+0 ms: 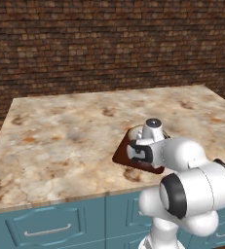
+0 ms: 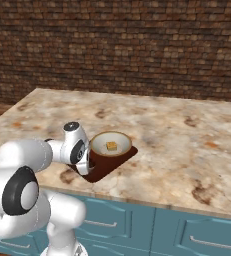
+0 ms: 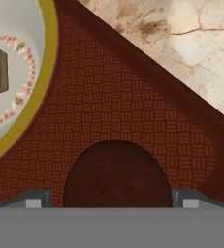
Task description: Place the bowl with cake and the cupcake onto the tray.
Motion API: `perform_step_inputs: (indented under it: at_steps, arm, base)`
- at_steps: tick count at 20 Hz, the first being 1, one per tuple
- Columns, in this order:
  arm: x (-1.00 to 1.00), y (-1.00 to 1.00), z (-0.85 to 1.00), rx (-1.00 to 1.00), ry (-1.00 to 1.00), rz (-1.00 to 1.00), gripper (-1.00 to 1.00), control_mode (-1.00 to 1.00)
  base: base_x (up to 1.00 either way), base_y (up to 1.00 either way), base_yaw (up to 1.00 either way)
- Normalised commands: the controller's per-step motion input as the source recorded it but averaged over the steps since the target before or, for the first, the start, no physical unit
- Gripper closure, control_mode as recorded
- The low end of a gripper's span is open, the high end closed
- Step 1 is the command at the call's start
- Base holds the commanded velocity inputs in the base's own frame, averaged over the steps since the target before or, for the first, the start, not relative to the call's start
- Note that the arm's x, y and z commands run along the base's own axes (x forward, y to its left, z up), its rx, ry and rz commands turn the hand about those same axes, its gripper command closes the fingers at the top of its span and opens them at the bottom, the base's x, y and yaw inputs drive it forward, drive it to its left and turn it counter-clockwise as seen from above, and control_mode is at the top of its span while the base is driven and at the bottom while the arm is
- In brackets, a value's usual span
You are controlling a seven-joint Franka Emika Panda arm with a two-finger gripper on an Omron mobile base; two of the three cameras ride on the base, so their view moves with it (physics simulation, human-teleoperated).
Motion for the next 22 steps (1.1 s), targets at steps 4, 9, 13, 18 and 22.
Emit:
perform_step_inputs:
  at_steps: [4,9,13,18,22]
  arm:
    - [0.00,0.08,0.27,0.00,0.00,0.00,-1.00,-1.00]
    - [0.00,0.13,0.31,0.00,0.00,0.00,-1.00,-1.00]
    - [0.00,0.15,0.24,-0.01,0.01,0.00,-1.00,-1.00]
    - [-0.25,0.34,0.59,-0.06,-0.04,0.01,-1.00,-1.00]
    - [-0.45,0.70,0.40,-0.17,-0.07,0.02,-1.00,-1.00]
  base:
    - [0.00,0.00,0.00]
    - [0.00,0.00,0.00]
    - [0.00,0.00,0.00]
    - [0.00,0.00,0.00]
    - [0.00,0.00,0.00]
